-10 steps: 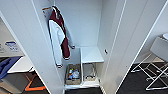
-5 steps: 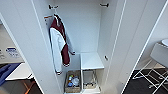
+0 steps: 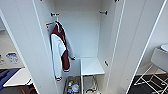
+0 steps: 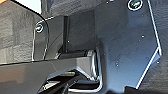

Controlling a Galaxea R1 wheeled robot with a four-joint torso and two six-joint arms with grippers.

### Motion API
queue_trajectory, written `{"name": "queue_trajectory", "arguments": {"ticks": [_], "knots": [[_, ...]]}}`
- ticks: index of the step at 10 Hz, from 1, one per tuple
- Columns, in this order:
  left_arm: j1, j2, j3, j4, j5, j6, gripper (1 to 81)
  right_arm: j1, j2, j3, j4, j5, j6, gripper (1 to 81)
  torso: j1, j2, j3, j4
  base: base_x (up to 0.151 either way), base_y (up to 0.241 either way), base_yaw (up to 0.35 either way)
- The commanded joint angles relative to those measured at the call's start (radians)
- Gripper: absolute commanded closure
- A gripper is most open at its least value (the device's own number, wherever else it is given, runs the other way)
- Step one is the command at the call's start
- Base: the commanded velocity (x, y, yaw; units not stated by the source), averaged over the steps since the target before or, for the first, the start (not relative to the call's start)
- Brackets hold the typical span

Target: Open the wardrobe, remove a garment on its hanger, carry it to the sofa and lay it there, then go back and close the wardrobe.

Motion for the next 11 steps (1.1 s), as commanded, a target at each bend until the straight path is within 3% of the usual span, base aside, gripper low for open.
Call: {"name": "queue_trajectory", "arguments": {"ticks": [1, 9, 11], "knots": [[-0.039, 0.003, -0.005, -0.007, 0.057, 0.003, 1.0, 0.033, 0.008, 0.005, -0.001, -0.051, -0.004, 1.0, 0.001, 0.0, 0.0, 0.0, 0.077, 0.0, 0.0], [-0.035, 0.003, -0.005, -0.007, 0.053, 0.003, 1.0, 0.031, 0.01, 0.005, -0.001, -0.051, -0.004, 1.0, 0.001, 0.0, 0.0, 0.0, 0.076, 0.0, 0.0], [-0.035, 0.005, -0.005, -0.009, 0.053, -0.001, 1.0, 0.03, 0.01, 0.005, -0.001, -0.051, -0.006, 1.0, 0.002, 0.0, 0.0, 0.0, 0.0, 0.0, 0.0]]}}
